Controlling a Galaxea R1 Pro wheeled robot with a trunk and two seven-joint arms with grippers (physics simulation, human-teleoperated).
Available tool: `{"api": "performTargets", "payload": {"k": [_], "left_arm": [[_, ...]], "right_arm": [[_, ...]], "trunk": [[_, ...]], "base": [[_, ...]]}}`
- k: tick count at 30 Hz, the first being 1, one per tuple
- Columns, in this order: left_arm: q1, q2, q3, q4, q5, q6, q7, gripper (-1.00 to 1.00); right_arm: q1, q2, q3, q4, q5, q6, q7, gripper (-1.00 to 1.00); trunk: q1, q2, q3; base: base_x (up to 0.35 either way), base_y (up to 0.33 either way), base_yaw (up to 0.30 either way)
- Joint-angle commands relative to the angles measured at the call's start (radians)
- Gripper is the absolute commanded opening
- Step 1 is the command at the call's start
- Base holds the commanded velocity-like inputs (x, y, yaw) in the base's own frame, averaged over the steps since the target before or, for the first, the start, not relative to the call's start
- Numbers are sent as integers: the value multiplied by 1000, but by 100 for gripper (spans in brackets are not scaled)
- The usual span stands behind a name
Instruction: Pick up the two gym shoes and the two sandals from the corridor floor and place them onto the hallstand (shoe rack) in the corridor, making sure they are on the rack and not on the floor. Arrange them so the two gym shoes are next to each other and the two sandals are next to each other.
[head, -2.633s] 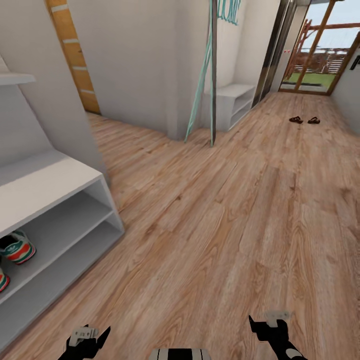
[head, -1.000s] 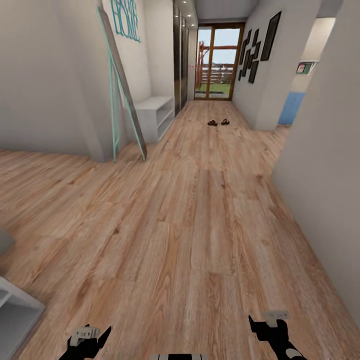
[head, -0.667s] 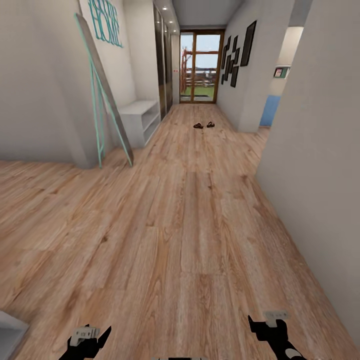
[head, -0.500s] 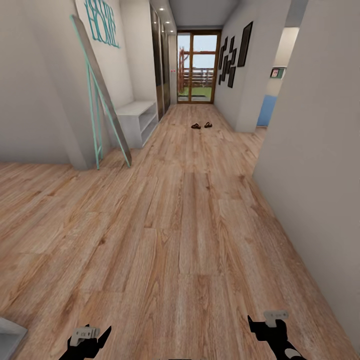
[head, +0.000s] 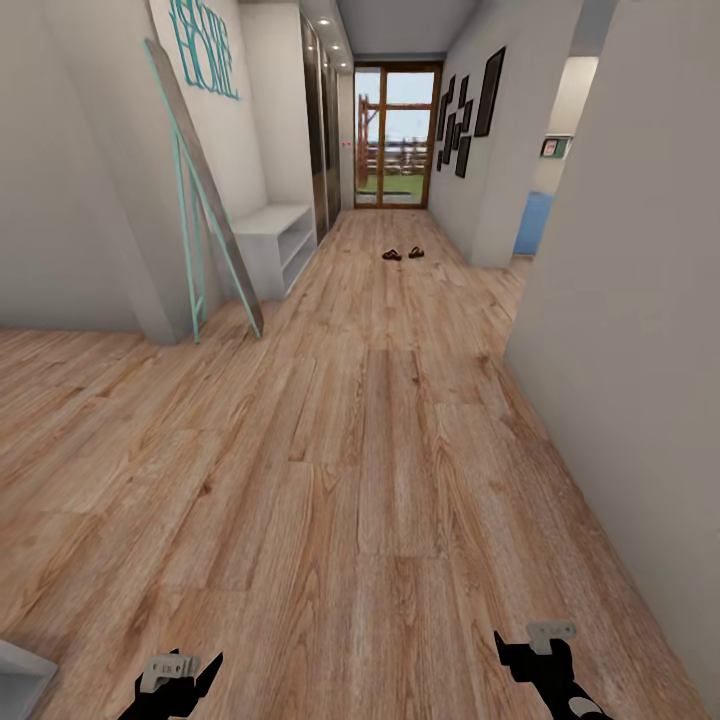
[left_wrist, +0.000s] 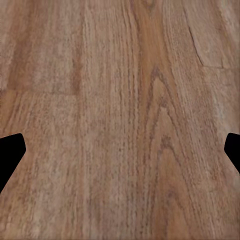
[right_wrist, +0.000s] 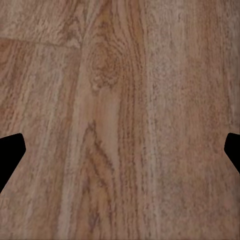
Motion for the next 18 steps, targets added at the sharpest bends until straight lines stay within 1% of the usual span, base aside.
{"api": "performTargets", "payload": {"k": [1,9,13,18], "left_arm": [[0,0,4,1,8,2,-10,100],[0,-1,4,1,9,1,-10,100],[-1,-1,5,0,9,1,-10,100],[0,0,5,1,9,2,-10,100]], "right_arm": [[-1,0,-9,1,9,-3,1,100],[-1,-1,-9,1,10,-4,-1,100],[-1,-1,-9,1,10,-5,-1,100],[-1,0,-8,2,10,-5,-2,100]], "trunk": [[0,0,-1],[0,0,-1],[0,0,-1],[0,0,-1]], "base": [[0,0,0],[11,0,0],[197,0,0],[286,0,0]]}}
